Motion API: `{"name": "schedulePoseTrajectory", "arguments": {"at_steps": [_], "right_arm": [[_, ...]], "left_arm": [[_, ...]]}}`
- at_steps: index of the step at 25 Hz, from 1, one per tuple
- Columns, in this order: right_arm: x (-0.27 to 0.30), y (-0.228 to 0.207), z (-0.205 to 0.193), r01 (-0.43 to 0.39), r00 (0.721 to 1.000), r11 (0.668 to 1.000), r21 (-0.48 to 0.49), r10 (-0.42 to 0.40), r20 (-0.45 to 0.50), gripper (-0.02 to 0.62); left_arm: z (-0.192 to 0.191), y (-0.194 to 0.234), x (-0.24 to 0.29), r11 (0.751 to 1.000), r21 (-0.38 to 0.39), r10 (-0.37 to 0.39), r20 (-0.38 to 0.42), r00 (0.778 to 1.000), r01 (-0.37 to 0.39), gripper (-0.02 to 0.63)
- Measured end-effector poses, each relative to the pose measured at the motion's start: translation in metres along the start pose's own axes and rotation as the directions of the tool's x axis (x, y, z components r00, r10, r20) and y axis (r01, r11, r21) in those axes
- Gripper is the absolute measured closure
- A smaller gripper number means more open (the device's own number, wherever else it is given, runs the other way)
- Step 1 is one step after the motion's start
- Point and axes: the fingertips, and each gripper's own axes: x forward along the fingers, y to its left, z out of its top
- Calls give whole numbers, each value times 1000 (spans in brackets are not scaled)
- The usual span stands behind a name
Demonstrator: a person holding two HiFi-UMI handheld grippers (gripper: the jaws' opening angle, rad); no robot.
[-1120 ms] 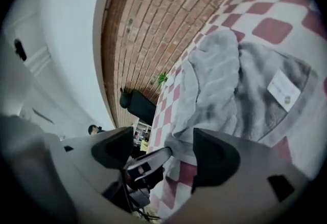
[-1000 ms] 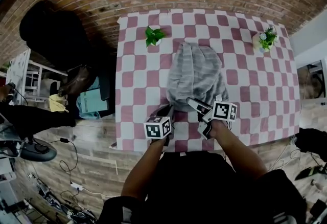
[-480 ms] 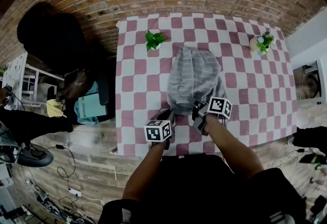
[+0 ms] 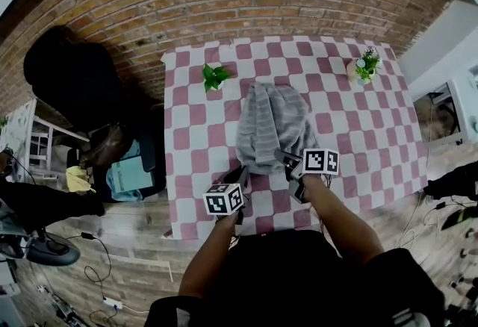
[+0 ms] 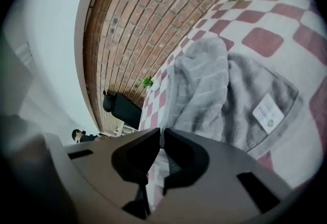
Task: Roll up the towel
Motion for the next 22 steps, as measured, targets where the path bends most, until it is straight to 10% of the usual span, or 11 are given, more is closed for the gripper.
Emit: {"name": "schedulePoseTrajectory", "arguments": {"at_steps": [14,22], "right_arm": [[-64,5,23,178,983,894,-411,-175,45,571],[-117,-13,68,263,965,828,-496,-232,124,571]], "left_arm": [[52,20,-36,979,204,6,35,999,-13,572],[86,29,-48,906,398,129,63,990,-143,572]]}}
